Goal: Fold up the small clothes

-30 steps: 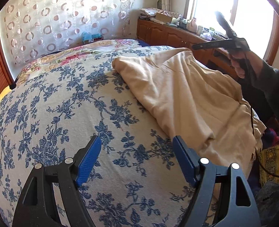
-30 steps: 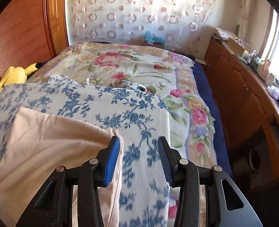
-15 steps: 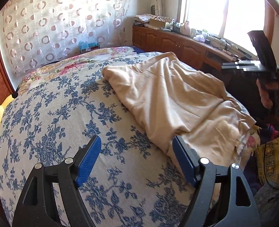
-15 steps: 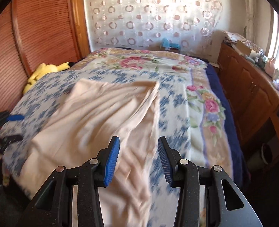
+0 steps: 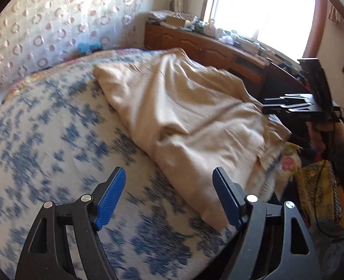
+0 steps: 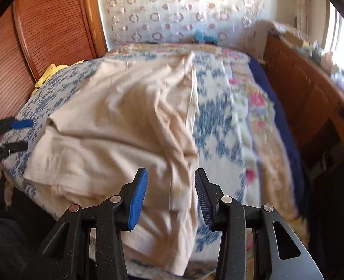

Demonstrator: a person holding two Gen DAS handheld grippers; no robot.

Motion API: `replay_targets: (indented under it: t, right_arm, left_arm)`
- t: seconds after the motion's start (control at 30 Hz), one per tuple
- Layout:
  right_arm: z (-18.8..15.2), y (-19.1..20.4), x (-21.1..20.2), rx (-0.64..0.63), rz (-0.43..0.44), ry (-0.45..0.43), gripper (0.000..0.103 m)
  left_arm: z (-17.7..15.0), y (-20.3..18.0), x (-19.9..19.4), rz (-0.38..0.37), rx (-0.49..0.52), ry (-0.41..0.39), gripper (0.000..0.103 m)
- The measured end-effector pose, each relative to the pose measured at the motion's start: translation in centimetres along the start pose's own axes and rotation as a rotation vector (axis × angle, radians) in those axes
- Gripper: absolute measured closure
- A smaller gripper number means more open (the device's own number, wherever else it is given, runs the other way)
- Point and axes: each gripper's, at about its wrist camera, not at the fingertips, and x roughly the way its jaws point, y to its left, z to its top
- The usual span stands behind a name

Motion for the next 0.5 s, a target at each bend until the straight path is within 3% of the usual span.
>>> replay_targets:
  t: [0.2, 0.3, 0.37, 0.43, 0.5]
  right_arm:
    - [-0.8, -0.2, 0.6, 0.037, -0.031, -0.022, 0.06]
    - [-1.2, 0.2, 1.1, 0.022, -0.047, -0.014, 0.07]
    - [-1.3, 1.1, 1.3, 0.006, -0.051, -0.019, 0.084]
    - [-1.6, 1.5, 1.4, -0.008, -0.054, -0.024, 0.093]
    - [-2.0, 1.8, 0.8, -0.014, -0.05, -0.038, 0.097]
  left_arm:
    - [-1.4, -1.3, 0.9, -0.07, 0.008, 0.05, 0.051]
    - [-1.9, -1.8, 0.8, -0.071, 0.016, 0.043, 0.064]
    - [-2.1, -2.1, 0.6, -0.076, 0.012, 0.041, 0.07]
    - [-2.2, -2.4, 0.4, -0.077, 0.021, 0.037, 0.09]
    - [-2.3, -2.6, -0.2, -0.065, 0.023, 0.019, 0.096]
